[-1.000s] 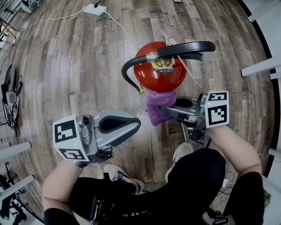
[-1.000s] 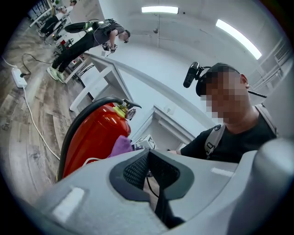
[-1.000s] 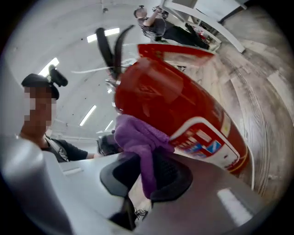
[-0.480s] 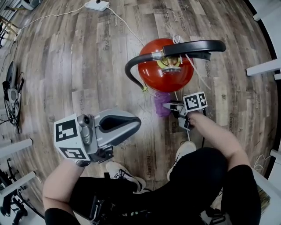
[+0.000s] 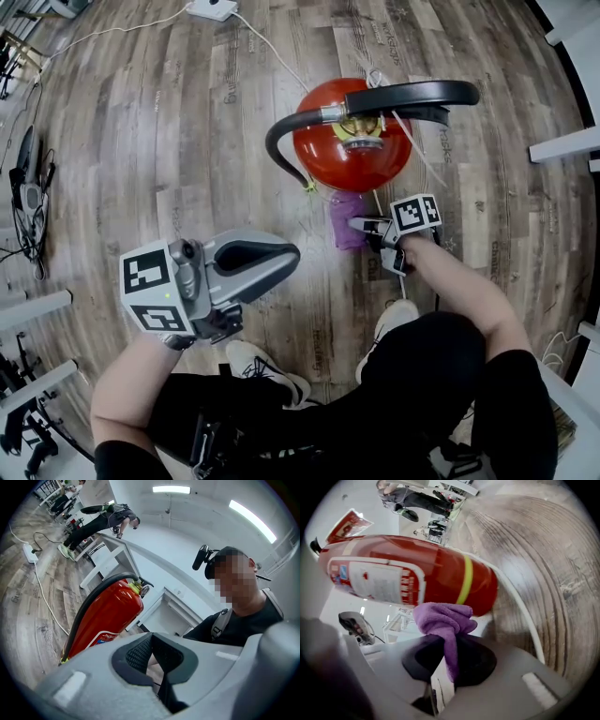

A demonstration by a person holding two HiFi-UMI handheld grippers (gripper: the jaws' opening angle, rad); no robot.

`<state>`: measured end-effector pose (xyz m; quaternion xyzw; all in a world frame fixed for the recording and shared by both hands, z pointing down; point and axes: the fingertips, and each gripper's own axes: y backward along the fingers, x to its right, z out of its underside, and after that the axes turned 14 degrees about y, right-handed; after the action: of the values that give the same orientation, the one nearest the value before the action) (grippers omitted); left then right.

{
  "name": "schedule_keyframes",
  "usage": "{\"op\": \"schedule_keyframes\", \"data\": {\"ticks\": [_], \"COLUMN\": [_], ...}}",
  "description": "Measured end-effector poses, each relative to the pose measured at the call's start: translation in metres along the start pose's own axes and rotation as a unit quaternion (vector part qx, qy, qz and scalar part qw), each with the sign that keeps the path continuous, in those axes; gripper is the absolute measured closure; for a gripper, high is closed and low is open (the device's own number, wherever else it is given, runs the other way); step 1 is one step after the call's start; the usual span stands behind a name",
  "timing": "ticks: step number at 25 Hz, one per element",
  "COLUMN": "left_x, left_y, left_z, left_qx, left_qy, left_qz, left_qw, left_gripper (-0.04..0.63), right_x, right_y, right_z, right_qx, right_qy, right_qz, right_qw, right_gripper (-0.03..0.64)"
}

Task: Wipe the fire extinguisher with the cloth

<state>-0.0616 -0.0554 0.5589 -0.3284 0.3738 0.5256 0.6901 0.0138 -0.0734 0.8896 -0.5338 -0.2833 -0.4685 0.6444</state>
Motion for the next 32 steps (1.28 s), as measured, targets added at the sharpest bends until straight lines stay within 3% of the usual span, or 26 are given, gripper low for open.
{"op": "schedule_keyframes", "data": {"ticks": [3, 7, 8, 9, 10, 15, 18, 23, 27, 30, 32], "left_x": [-0.005, -0.018, -0.019, -0.018, -0.016, 0.002, 0.016, 0.037, 0.053, 0.053, 0.053], "left_y": [-0.002, -0.008, -0.009, -0.010, -0.012, -0.021, -0.022, -0.022, -0.017, -0.013, -0.011], "left_z": [-0.001, 0.000, 0.000, 0.000, -0.001, -0.013, -0.022, -0.027, -0.031, -0.036, -0.039], "left_qx": [-0.001, -0.004, -0.005, -0.006, -0.006, 0.018, 0.038, 0.053, 0.061, 0.066, 0.069], "left_qy": [-0.003, -0.006, -0.006, -0.005, -0.006, -0.030, -0.043, -0.035, -0.012, -0.007, -0.016], "left_qz": [-0.009, -0.030, -0.031, -0.028, -0.025, -0.011, 0.000, 0.044, 0.100, 0.107, 0.103], "left_qw": [1.0000, 0.9995, 0.9995, 0.9996, 0.9997, 0.9993, 0.9983, 0.9970, 0.9930, 0.9920, 0.9921], "left_gripper": [0.598, 0.597, 0.570, 0.492, 0.480, 0.397, 0.341, 0.252, 0.282, 0.458, 0.496], "right_x": [-0.065, -0.173, -0.197, -0.218, -0.238, -0.307, -0.336, -0.362, -0.368, -0.367, -0.366], "right_y": [0.017, 0.062, 0.074, 0.086, 0.096, 0.120, 0.121, 0.106, 0.100, 0.096, 0.096], "right_z": [-0.016, -0.050, -0.057, -0.064, -0.069, -0.085, -0.092, -0.083, -0.076, -0.074, -0.077], "right_qx": [0.023, 0.077, 0.088, 0.097, 0.104, 0.098, 0.085, 0.056, 0.043, 0.040, 0.045], "right_qy": [0.054, 0.139, 0.158, 0.178, 0.197, 0.323, 0.363, 0.447, 0.476, 0.482, 0.475], "right_qz": [-0.065, -0.155, -0.171, -0.184, -0.193, -0.182, -0.183, -0.159, -0.152, -0.139, -0.131], "right_qw": [0.996, 0.975, 0.968, 0.962, 0.956, 0.924, 0.910, 0.878, 0.865, 0.864, 0.869], "right_gripper": [0.551, 0.551, 0.551, 0.551, 0.551, 0.551, 0.551, 0.549, 0.548, 0.545, 0.538]}}
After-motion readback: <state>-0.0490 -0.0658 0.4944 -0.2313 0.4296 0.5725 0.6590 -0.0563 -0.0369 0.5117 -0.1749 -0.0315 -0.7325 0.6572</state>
